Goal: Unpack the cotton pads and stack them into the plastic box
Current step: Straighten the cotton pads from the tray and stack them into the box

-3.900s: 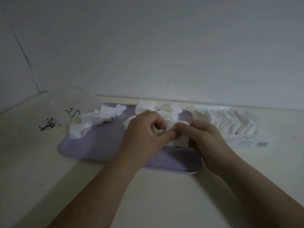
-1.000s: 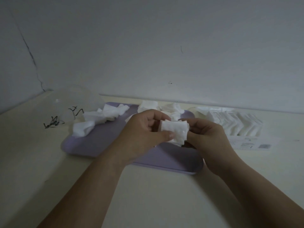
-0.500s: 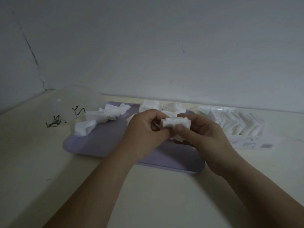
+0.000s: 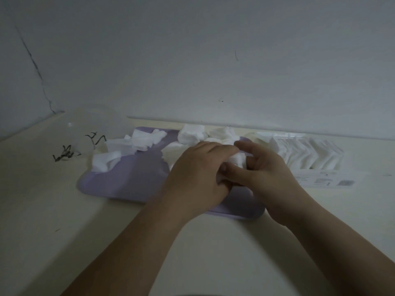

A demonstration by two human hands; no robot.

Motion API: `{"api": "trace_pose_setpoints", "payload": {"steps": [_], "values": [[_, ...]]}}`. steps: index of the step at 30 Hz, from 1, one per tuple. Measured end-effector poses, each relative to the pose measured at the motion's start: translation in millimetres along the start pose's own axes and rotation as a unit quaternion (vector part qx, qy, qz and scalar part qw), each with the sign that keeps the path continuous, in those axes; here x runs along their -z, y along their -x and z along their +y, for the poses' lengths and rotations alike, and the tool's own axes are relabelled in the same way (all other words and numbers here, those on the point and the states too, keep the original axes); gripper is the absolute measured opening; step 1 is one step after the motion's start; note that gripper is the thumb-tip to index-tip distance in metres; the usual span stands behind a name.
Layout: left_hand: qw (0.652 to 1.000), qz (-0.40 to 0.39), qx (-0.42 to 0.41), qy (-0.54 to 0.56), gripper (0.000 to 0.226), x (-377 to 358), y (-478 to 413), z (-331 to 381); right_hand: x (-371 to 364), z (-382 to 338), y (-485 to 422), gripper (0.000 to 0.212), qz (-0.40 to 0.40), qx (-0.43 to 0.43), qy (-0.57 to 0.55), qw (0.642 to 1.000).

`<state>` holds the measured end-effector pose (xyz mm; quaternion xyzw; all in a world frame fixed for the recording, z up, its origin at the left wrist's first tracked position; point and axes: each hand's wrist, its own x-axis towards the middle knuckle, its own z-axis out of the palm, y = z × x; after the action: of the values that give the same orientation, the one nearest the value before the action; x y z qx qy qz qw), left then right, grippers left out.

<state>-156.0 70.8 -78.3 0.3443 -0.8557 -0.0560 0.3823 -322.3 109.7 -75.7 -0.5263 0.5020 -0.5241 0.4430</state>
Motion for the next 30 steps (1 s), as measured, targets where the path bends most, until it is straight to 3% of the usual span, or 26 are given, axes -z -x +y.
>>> {"api": "trace_pose_setpoints", "payload": {"steps": [4,7,9,13,16,19,21,27,30], "values": [[0.997,-0.031,0.017,0.062,0.066,2,2,0,1,-1,3,0.025,-0.053,-0.023,-0.074,0.996],[0.985,-0.077,0.021,0.152,0.07,7,4,2,3,4,1,0.019,-0.036,-0.023,-0.041,0.998],[0.975,-0.059,0.08,0.198,0.061,18,1,-1,4,7,-1,0.021,-0.014,-0.02,-0.03,0.999],[0.969,0.077,0.218,0.09,0.031,34,-3,-36,5,12,-4,0.009,0.038,-0.011,-0.032,0.999],[0.955,0.016,0.297,0.014,0.022,40,1,-53,3,17,-6,0.006,0.053,-0.004,-0.021,0.998],[0.954,-0.072,0.29,-0.016,0.004,36,6,-54,1,18,-6,0.008,0.057,0.004,-0.015,0.998],[0.957,-0.094,0.271,-0.049,0.026,27,7,-52,2,19,-6,0.009,0.057,0.006,-0.013,0.998],[0.965,-0.055,0.256,-0.006,0.03,15,6,-52,0,20,-8,0.012,0.076,-0.002,-0.018,0.997],[0.962,0.007,0.268,0.04,0.026,17,4,-48,1,22,-9,0.019,0.079,-0.004,-0.031,0.996]]}}
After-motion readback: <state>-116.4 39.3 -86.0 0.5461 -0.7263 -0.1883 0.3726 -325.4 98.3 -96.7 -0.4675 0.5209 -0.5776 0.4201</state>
